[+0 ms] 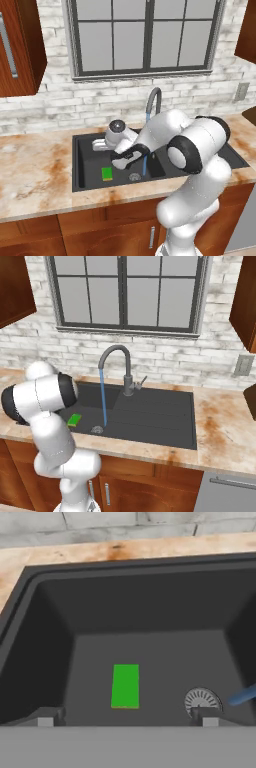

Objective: Soak the sponge with water for a few seconds and then drop it inside the sink.

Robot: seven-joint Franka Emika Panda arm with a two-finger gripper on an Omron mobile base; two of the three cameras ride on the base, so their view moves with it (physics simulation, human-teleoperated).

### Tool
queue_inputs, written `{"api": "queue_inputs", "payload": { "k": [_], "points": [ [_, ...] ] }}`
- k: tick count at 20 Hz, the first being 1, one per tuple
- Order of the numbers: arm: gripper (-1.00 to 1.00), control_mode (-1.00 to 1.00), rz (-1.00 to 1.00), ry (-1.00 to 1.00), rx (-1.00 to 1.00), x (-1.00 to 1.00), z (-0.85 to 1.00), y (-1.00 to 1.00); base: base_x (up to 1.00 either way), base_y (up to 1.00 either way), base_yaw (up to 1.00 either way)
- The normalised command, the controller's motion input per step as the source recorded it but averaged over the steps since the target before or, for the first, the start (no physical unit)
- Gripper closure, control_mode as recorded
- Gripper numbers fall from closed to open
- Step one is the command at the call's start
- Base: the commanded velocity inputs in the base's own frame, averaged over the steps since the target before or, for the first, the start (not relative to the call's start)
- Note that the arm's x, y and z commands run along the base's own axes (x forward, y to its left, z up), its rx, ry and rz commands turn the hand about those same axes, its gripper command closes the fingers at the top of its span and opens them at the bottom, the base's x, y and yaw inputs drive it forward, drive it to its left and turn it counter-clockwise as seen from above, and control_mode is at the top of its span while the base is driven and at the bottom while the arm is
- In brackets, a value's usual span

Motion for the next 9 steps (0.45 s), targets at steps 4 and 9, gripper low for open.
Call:
{"api": "queue_inputs", "payload": {
  "k": [4,9],
  "points": [
    [-1.00,-1.00,0.00,-0.02,0.01,-0.32,0.69,0.00,0.00,0.00,0.00],
    [-1.00,-1.00,0.02,-0.03,0.00,-0.41,0.52,0.00,0.00,0.00,0.00]
  ]
}}
